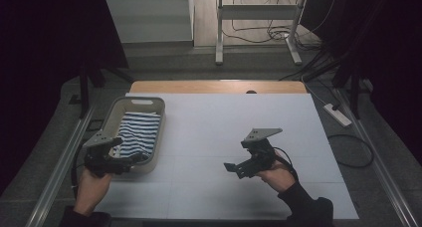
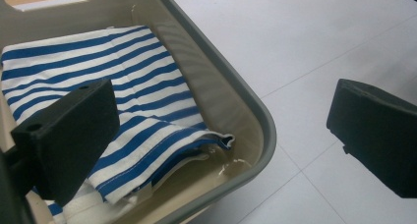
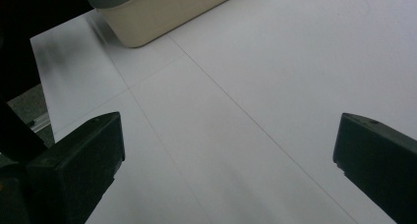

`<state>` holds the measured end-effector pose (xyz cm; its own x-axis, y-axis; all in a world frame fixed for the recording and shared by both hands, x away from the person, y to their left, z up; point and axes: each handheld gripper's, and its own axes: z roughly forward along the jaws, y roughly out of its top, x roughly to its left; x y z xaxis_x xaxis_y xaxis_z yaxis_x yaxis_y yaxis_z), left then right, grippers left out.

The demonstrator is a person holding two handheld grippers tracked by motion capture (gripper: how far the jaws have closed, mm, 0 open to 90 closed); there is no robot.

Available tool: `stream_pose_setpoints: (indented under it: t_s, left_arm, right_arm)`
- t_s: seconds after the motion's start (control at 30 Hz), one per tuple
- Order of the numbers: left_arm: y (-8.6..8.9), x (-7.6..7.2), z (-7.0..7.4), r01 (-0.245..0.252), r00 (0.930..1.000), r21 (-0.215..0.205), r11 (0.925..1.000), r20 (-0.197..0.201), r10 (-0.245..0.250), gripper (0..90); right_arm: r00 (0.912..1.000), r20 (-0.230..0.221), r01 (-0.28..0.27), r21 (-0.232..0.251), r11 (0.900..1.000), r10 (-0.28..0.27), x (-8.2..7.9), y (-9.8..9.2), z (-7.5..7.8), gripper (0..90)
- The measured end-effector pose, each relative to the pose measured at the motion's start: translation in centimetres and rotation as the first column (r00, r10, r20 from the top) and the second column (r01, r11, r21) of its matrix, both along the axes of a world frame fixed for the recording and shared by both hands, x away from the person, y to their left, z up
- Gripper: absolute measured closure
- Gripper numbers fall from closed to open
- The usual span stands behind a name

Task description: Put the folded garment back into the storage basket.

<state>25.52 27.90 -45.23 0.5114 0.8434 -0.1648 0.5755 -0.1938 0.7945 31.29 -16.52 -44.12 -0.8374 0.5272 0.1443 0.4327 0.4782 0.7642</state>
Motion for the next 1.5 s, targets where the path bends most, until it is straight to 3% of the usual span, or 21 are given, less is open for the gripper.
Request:
stream_pose_setpoints:
  t_s: [0.83, 1.5]
  left_arm:
    - [0.4, -1.6, -0.6, -0.013, 0.9998, 0.029, 0.9995, -0.013, 0.013, 0.0]
    - [1.3, -3.2, -1.0, -0.032, 0.9993, 0.028, 0.9991, -0.018, 0.032, 0.0]
  right_arm:
    - [0.9945, -0.004, 0.105, 0.014, 0.994, -0.105, -2.0, -5.3, -0.2, 0.0]
    - [0.9717, 0.003, 0.236, 0.008, 0.972, -0.236, -4.2, -10.8, -0.7, 0.0]
